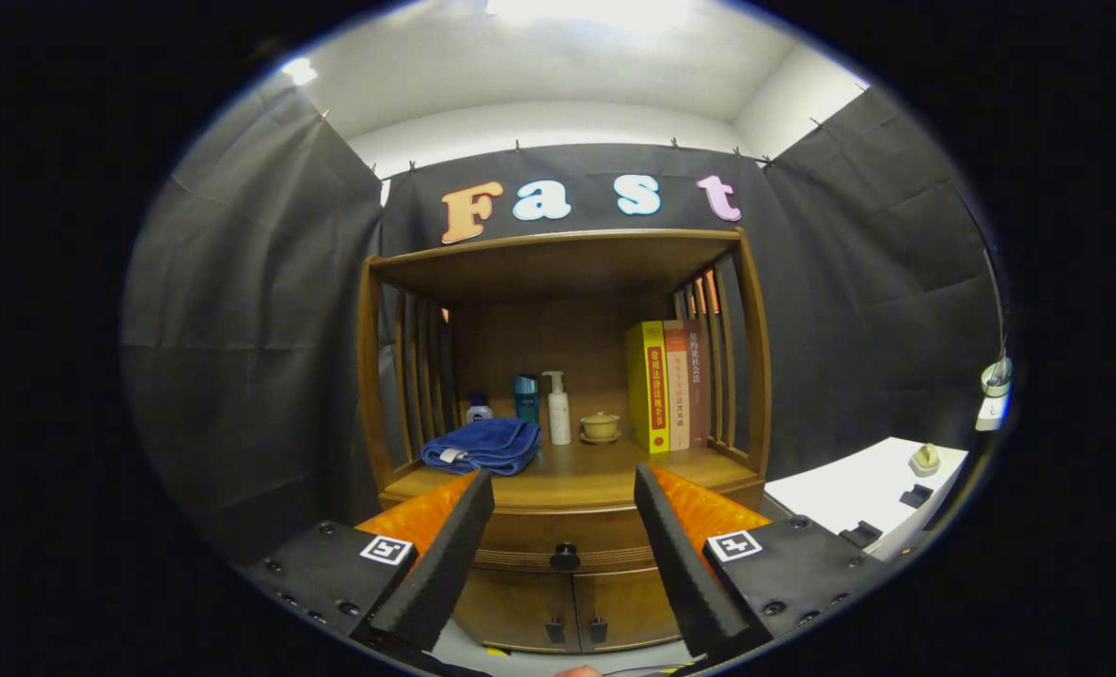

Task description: Pull open the drawer, take out the items inside it, and place them on the countertop above the cabinet.

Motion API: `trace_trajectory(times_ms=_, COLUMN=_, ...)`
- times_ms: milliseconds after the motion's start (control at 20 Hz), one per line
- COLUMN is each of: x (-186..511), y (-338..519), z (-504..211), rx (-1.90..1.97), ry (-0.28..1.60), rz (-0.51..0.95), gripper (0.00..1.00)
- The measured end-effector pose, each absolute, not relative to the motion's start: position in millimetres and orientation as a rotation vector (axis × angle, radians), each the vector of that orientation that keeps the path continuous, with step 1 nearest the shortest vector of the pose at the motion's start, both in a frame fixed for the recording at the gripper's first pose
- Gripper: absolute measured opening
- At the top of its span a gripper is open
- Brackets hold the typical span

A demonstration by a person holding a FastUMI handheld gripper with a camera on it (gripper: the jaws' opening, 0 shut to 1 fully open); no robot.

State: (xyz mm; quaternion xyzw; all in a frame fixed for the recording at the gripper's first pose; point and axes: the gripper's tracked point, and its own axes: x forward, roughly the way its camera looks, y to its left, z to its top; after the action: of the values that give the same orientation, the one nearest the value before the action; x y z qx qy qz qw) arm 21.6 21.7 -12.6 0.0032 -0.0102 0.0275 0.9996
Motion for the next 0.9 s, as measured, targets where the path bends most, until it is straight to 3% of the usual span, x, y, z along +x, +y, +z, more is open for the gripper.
trace_trajectory(times_ms=900, x=148.6, y=27.1, z=-202.1, rx=-0.046, ry=0.091, rz=0.047, gripper=1.00)
